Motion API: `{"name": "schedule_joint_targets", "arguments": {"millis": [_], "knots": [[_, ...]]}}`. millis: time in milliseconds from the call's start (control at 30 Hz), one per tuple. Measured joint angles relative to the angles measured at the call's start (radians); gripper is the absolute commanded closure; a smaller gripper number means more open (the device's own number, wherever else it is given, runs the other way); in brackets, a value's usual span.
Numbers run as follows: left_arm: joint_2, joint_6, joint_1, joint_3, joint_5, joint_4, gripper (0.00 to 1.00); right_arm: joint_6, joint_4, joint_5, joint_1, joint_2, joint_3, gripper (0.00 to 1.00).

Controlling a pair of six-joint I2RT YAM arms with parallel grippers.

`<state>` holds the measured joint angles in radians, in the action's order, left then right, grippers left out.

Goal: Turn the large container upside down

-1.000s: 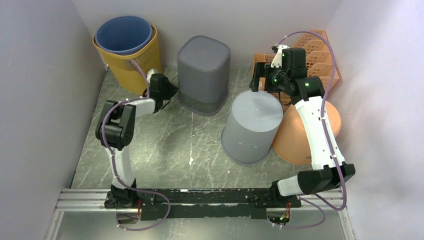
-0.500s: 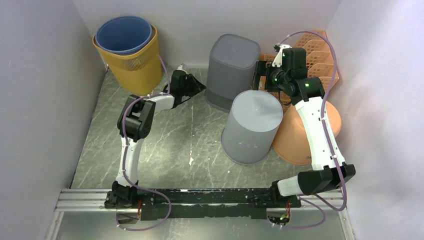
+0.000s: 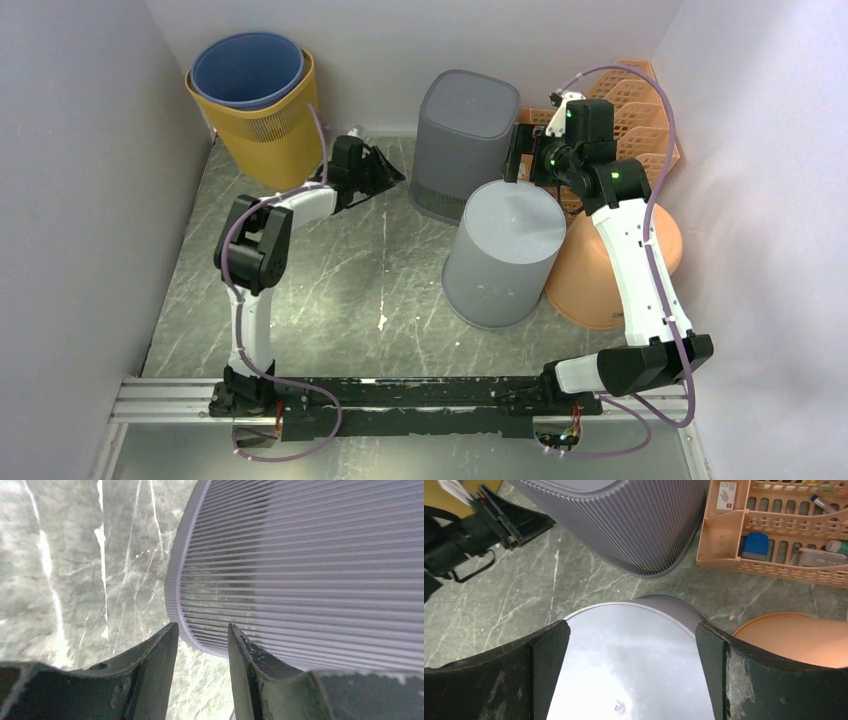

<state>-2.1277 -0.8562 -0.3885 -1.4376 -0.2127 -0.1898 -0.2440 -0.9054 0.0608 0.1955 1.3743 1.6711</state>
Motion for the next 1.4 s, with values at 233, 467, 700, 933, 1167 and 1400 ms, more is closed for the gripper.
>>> {"name": "schedule_joint_targets", "arguments": {"millis": [233,467,700,933,1167,1400], "knots": [[0.212,0.112,0.012,-0.009,0.071,0.154,0.44,0.001,0.011,0.02,0.0,-0.002,-0.012,0.0],[0.275,0.412,0.022,-0.243,0.138,0.373,0.43,0.005,0.032,0.05,0.0,-0.003,-0.019,0.0],[0.195,0.672,0.143,-0.715,0.078,0.584,0.29,0.005,0.051,0.082,0.0,-0.007,-0.041,0.0],[0.157,0.822,0.314,-0.83,0.059,0.64,0.24,0.005,0.064,0.093,0.0,-0.003,-0.037,0.0],[0.097,0.938,0.321,-0.83,0.029,0.705,0.21,0.006,0.062,0.092,0.0,0.009,-0.026,0.0],[0.082,0.963,0.338,-0.824,0.031,0.716,0.21,0.013,0.061,0.089,0.0,0.015,-0.019,0.0]]}}
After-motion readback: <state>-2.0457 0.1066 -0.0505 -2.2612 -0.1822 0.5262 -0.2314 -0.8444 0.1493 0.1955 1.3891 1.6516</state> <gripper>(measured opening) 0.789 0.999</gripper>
